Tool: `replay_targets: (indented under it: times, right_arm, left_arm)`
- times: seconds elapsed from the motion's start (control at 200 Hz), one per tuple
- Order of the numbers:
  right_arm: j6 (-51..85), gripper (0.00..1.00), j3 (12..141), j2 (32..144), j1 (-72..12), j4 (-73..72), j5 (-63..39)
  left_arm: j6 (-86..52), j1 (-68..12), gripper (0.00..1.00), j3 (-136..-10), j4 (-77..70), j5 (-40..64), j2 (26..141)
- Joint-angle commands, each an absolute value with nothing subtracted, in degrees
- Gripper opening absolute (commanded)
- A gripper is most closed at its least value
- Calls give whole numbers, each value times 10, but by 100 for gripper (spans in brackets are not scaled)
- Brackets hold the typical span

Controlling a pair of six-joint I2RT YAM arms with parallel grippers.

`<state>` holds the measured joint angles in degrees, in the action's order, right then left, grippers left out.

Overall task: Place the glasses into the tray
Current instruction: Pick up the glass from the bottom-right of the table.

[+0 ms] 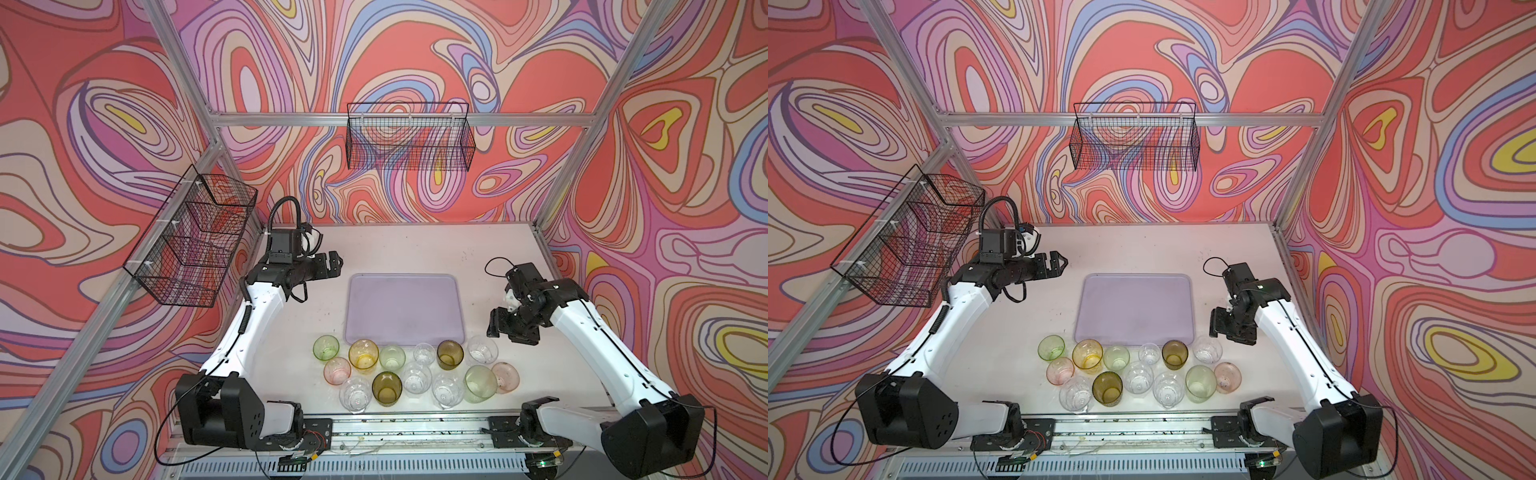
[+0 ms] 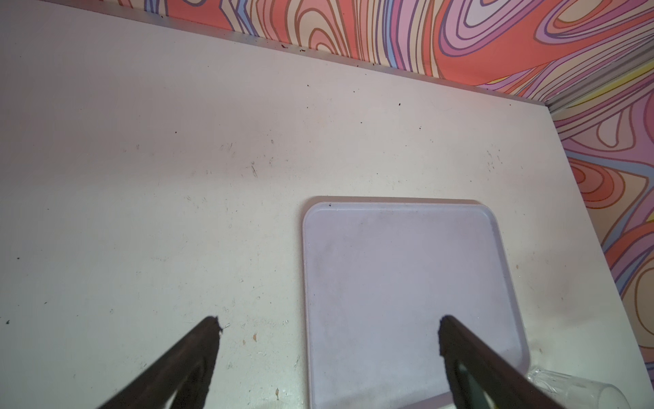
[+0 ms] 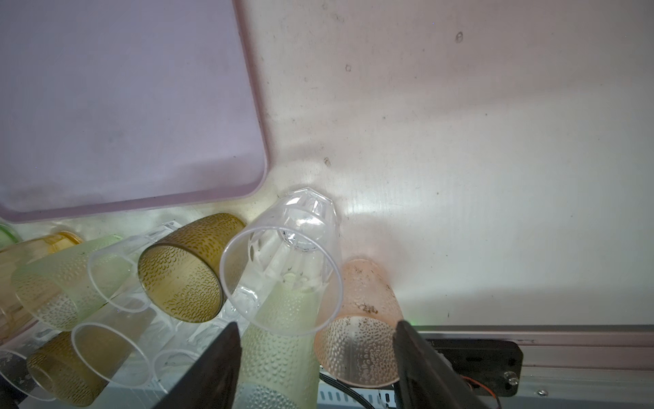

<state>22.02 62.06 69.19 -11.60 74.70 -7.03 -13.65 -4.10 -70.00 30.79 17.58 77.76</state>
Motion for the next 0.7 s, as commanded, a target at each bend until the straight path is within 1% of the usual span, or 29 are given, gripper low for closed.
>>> replay_targets:
  times: [0.0,0.155,0.225,0.361,0.466,0.586,0.696]
  right_arm:
    - [229,70,607,703,-124,724,-58]
    - [239,68,585,715,-128,699,-57]
    - [245,67,588,726,-134,697,-42]
    - [262,61,581,734,-136,683,-34]
    - [276,53,564,737,-137,666,-46]
    - [276,50,558,738,-137,667,-40]
    - [276,44,553,744,-137,662,-46]
  left_arm:
    - [-136,-42,98,-720,329,196,787]
    - [-134,-42,98,-720,331,200,793]
    - [-138,-42,98,-727,328,212,799]
    - [-141,-42,98,-741,328,230,813]
    - [-144,-41,98,-749,334,244,821]
    - [-144,-42,98,-747,336,236,820]
    - [-144,-42,98,-748,343,232,819]
